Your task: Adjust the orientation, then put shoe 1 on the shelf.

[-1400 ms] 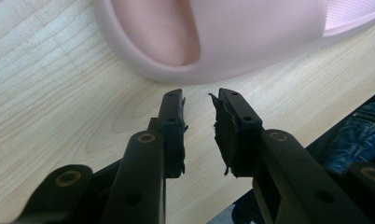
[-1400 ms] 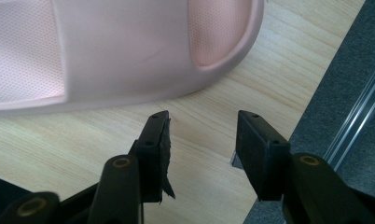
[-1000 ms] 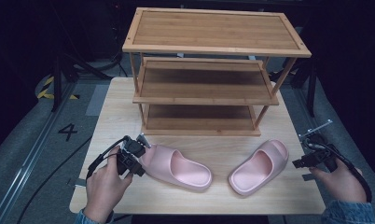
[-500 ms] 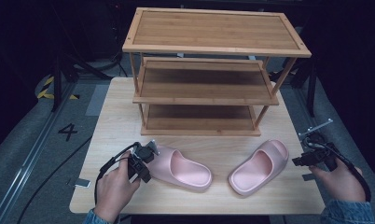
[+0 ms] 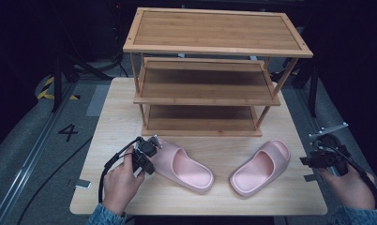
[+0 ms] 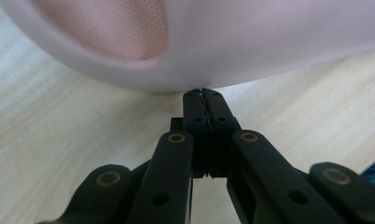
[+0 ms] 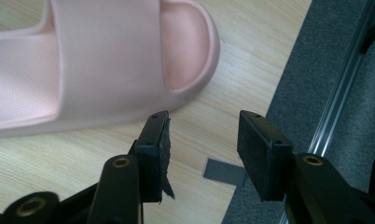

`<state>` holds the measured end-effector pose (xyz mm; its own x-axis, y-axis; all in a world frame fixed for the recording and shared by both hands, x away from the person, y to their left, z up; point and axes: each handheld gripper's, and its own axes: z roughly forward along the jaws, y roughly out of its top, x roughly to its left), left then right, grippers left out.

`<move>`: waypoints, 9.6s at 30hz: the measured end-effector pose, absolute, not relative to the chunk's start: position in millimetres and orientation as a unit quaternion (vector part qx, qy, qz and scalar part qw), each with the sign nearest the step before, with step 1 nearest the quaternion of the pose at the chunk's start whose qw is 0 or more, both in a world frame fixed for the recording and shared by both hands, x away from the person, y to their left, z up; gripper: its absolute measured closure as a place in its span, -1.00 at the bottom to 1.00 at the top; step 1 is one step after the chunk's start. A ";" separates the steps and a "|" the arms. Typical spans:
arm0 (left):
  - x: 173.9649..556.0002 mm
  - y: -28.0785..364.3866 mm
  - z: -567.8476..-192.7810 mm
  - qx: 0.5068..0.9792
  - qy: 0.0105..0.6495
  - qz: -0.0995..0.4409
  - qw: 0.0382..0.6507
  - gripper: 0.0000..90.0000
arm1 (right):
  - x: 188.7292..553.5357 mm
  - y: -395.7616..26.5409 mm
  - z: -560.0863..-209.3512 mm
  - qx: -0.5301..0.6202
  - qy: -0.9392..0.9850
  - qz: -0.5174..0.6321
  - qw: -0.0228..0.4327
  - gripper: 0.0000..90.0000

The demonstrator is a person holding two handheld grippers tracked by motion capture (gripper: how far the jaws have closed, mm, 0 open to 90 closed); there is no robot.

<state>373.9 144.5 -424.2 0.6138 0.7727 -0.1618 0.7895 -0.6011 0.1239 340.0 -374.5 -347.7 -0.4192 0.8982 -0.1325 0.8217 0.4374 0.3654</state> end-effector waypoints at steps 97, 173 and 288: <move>357.8 102.4 -397.8 0.915 0.377 -0.023 0.140 0.87 | 334.4 -368.5 -357.3 0.500 0.841 0.156 0.134 0.10; 428.1 44.7 -177.5 0.946 0.263 0.046 0.183 0.87 | 315.1 -389.9 -371.7 0.536 0.824 0.140 0.119 0.13; 432.4 49.5 -239.0 0.944 0.294 -0.028 0.147 0.89 | 321.8 -381.7 -364.4 0.513 0.834 0.155 0.128 0.07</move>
<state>432.4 49.5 -239.0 0.8254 0.5471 -0.1394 0.5636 -0.7837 0.2612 321.8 -381.7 -364.4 -0.4410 0.8959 -0.0536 0.8165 0.4253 0.3904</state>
